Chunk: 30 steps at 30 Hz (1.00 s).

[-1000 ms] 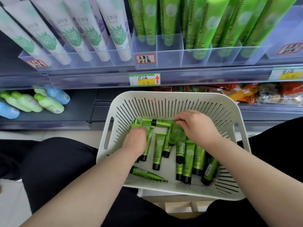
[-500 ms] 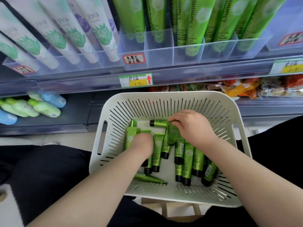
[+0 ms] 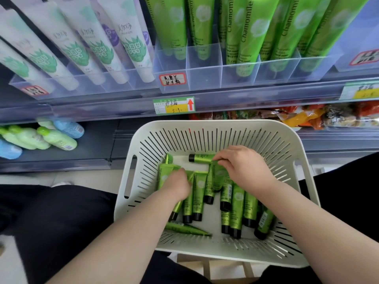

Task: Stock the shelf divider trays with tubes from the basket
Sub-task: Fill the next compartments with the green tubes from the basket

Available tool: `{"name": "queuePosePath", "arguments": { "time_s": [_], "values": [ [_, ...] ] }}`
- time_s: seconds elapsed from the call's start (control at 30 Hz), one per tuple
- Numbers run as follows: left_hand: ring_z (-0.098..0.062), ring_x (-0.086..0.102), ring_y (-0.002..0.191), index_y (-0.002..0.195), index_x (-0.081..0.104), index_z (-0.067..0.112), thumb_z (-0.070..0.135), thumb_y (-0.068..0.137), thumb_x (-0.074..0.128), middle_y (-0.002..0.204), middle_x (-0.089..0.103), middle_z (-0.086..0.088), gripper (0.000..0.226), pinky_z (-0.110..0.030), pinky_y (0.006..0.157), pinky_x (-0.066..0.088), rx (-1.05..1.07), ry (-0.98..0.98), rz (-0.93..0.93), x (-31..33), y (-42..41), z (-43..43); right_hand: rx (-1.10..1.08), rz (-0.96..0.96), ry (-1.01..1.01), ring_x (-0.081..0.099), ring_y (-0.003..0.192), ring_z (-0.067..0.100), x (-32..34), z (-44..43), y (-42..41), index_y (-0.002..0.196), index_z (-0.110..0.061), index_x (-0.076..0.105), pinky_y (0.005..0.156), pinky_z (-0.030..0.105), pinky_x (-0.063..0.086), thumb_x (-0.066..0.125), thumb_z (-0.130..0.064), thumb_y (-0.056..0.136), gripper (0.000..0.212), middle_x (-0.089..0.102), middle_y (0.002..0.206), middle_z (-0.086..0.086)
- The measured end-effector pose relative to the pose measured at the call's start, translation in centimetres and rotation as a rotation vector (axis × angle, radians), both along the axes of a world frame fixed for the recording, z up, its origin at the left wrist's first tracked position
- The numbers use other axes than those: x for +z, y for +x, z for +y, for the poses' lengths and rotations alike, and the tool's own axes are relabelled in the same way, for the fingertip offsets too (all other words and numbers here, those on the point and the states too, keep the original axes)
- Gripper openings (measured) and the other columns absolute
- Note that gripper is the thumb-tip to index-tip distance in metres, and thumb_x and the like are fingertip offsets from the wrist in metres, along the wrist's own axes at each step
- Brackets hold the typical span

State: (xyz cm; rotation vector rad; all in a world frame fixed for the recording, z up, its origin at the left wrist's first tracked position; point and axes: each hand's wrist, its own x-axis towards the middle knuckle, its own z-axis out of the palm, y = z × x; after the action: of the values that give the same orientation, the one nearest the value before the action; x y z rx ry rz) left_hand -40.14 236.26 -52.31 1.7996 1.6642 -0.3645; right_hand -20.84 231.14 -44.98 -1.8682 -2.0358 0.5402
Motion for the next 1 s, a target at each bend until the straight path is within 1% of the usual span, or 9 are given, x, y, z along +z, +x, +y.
{"name": "queuePosePath", "arguments": {
  "time_s": [0.07,0.17,0.33,0.43,0.63,0.77,0.87,0.93,1.0],
  "values": [
    [-0.027,0.056,0.109,0.124,0.053,0.007,0.019,0.095,0.054,0.122,0.058,-0.011,0.032,-0.033,0.091,0.047,-0.041,-0.036,-0.007,0.1,-0.3,0.3,0.004,-0.002,0.000,0.060,0.095,0.015,-0.1,0.0,-0.2,0.106,-0.028,0.069,0.083,0.035,0.050,0.054,-0.023,0.095,0.019,0.067,0.100,-0.009],
    [-0.026,0.059,0.098,0.109,0.061,0.011,0.020,0.090,0.058,0.110,0.063,-0.010,0.021,-0.035,0.083,0.050,-0.173,-0.069,0.049,0.0,0.0,-0.4,0.003,-0.005,-0.002,0.060,0.094,0.015,0.0,0.0,-0.2,0.105,-0.028,0.069,0.082,0.033,0.050,0.054,-0.023,0.094,0.019,0.066,0.098,-0.009],
    [-0.025,0.060,0.103,0.119,0.058,0.016,0.031,0.082,0.070,0.113,0.062,-0.003,0.042,-0.033,0.081,0.052,-0.296,-0.049,0.120,0.4,0.8,-1.3,0.005,-0.003,0.000,0.060,0.098,0.013,0.0,0.2,-0.1,0.106,-0.028,0.069,0.086,0.034,0.050,0.054,-0.022,0.094,0.019,0.067,0.102,-0.010],
    [-0.024,0.059,0.097,0.114,0.061,0.019,0.037,0.085,0.065,0.112,0.063,-0.003,0.034,-0.034,0.077,0.051,-0.358,0.004,0.103,1.4,0.9,-0.9,0.012,-0.022,0.000,0.060,0.098,0.013,0.2,0.0,-0.1,0.106,-0.029,0.068,0.086,0.035,0.049,0.054,-0.024,0.095,0.019,0.067,0.102,-0.010],
    [-0.005,0.059,0.063,0.107,0.056,0.034,0.030,0.089,0.065,0.081,0.063,0.010,0.020,-0.022,0.051,0.043,-0.191,0.285,-0.275,5.3,0.2,-0.4,-0.018,-0.084,0.054,0.060,0.099,0.016,2.2,-0.3,0.3,0.106,-0.030,0.067,0.084,0.035,0.048,0.053,-0.024,0.094,0.020,0.067,0.103,-0.010],
    [0.001,0.056,0.053,0.099,0.061,0.034,0.031,0.090,0.062,0.077,0.064,0.012,0.009,-0.017,0.051,0.040,-0.188,0.396,-0.468,8.9,0.2,-0.1,-0.065,-0.120,0.131,0.061,0.096,0.019,4.3,-1.0,0.7,0.105,-0.029,0.069,0.079,0.033,0.048,0.054,-0.022,0.093,0.020,0.068,0.101,-0.007],
    [0.009,0.054,0.057,0.112,0.064,0.032,0.028,0.093,0.060,0.078,0.062,0.020,0.020,-0.008,0.050,0.037,-0.162,0.524,-0.533,11.7,0.4,0.2,-0.088,-0.154,0.197,0.060,0.096,0.022,6.6,-1.3,0.8,0.106,-0.028,0.069,0.077,0.034,0.046,0.053,-0.022,0.093,0.021,0.068,0.098,-0.004],
    [0.008,0.055,0.069,0.113,0.067,0.031,0.027,0.091,0.062,0.086,0.065,0.019,0.023,-0.006,0.060,0.035,-0.133,0.623,-0.548,13.7,0.8,0.7,-0.102,-0.189,0.253,0.058,0.097,0.022,8.2,-1.1,0.9,0.107,-0.029,0.068,0.078,0.036,0.046,0.052,-0.023,0.093,0.021,0.067,0.099,-0.004],
    [-0.004,0.059,0.086,0.111,0.069,0.029,0.024,0.088,0.066,0.100,0.070,0.011,0.023,-0.015,0.075,0.039,-0.119,0.715,-0.572,15.9,1.0,1.2,-0.125,-0.203,0.313,0.056,0.097,0.022,10.3,-1.0,0.9,0.107,-0.029,0.067,0.077,0.036,0.044,0.051,-0.024,0.094,0.022,0.067,0.099,-0.004]
  ]
}}
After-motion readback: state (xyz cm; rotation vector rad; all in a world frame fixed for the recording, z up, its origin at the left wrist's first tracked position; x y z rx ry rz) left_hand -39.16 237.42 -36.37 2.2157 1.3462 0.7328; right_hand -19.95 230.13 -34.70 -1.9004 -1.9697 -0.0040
